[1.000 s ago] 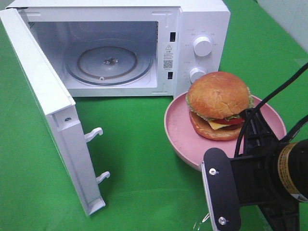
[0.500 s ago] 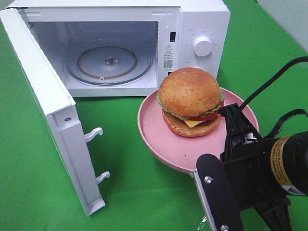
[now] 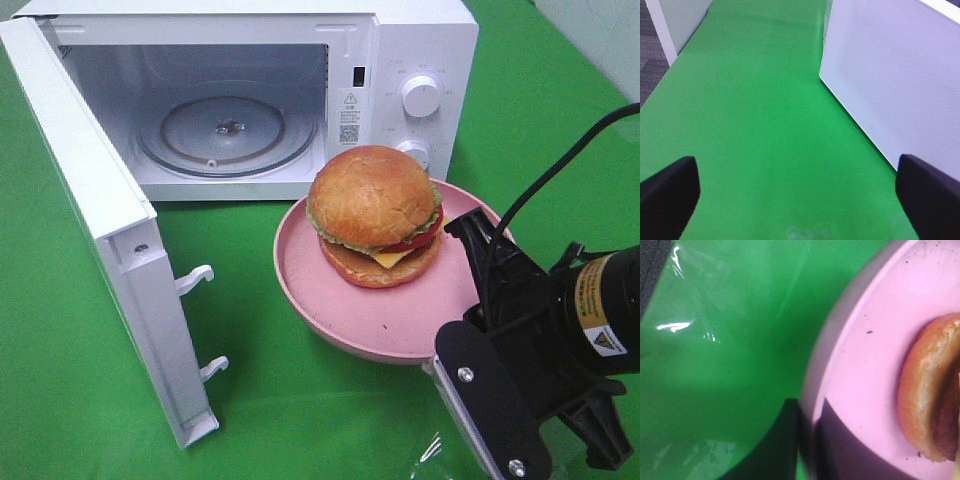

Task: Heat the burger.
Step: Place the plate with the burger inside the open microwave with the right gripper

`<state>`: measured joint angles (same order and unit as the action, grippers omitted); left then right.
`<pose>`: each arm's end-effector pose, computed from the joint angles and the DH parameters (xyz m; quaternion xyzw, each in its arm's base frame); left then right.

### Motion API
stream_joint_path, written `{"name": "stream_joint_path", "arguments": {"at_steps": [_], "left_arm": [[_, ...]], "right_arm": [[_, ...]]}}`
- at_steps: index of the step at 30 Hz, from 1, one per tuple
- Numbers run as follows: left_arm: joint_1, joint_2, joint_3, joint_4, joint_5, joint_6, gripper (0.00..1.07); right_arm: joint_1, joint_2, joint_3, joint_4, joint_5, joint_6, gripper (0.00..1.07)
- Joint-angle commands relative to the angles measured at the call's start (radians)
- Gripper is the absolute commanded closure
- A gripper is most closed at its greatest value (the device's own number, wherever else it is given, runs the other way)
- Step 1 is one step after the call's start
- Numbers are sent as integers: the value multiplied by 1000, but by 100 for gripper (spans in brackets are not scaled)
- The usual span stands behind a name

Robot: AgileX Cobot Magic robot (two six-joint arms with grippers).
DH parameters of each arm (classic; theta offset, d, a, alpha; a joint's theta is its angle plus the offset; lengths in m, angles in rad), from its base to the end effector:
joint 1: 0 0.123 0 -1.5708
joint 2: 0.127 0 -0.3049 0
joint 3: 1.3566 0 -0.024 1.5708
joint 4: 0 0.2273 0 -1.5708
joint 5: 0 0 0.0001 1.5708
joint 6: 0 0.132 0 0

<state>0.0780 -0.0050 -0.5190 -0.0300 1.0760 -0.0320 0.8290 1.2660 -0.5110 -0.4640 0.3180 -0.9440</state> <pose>-0.0120 -0.0044 0.2510 -0.0459 0.8496 -0.0029 0.5254 0.1589 0.1459 0.1945 -0.8412 0.4431 -0.1477 0.2726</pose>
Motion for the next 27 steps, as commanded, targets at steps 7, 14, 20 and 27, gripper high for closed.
{"name": "stream_joint_path", "arguments": {"at_steps": [7, 14, 20, 27], "left_arm": [[2, -15, 3, -7, -9, -1, 8], [2, -15, 3, -7, -9, -1, 8], [2, -15, 3, -7, -9, -1, 8], [2, -15, 3, -7, -9, -1, 8]], "right_arm": [[-106, -7, -2, 265, -56, -422, 105], [-156, -7, -13, 341, -52, -531, 105], [-164, -7, -45, 395, -43, -584, 105], [-162, -7, -45, 354, -44, -555, 105]]}}
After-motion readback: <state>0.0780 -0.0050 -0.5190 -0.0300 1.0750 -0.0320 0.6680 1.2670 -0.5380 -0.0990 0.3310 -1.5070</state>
